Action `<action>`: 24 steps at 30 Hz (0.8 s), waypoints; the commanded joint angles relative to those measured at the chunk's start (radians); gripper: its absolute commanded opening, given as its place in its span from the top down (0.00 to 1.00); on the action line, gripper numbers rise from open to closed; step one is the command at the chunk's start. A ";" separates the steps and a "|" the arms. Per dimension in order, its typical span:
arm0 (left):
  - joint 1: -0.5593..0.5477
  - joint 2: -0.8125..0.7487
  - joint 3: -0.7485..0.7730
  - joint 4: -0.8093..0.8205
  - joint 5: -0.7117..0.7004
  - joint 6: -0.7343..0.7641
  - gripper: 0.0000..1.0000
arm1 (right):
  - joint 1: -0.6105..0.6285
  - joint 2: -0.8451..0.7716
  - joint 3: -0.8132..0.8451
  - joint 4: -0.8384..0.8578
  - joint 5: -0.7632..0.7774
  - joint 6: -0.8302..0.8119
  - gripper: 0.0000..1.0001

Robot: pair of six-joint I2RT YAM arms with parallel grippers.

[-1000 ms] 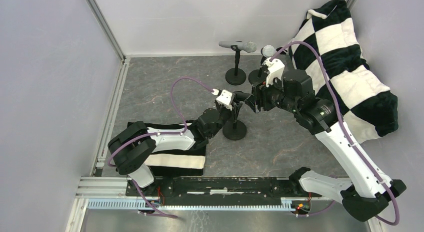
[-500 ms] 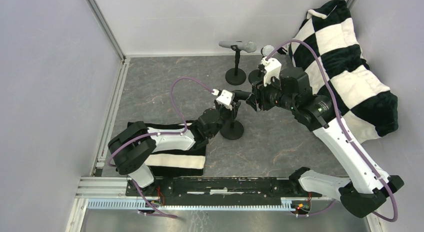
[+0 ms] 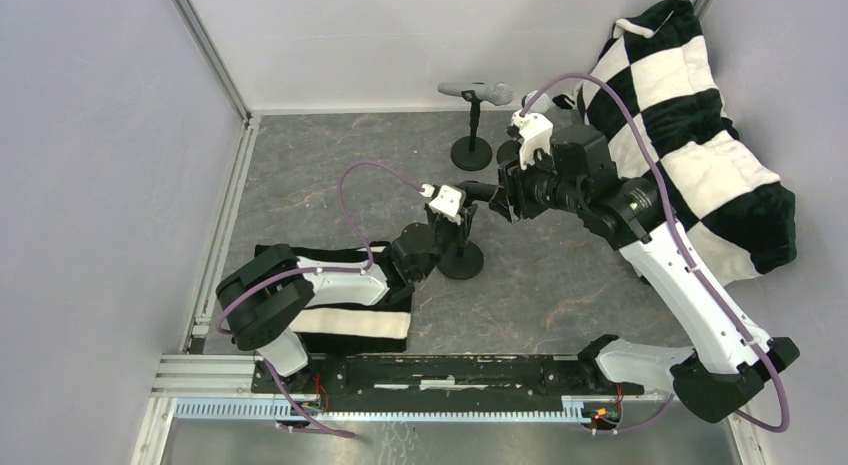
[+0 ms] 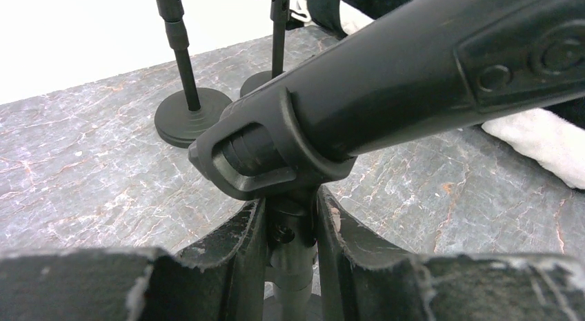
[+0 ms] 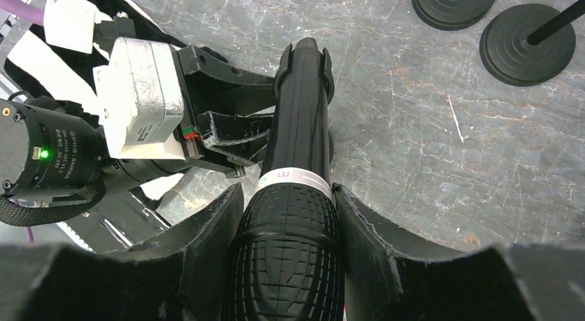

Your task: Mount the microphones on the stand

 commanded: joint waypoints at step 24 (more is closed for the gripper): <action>-0.093 0.060 -0.027 0.071 0.035 0.101 0.98 | 0.039 0.230 -0.027 -0.045 0.070 -0.026 1.00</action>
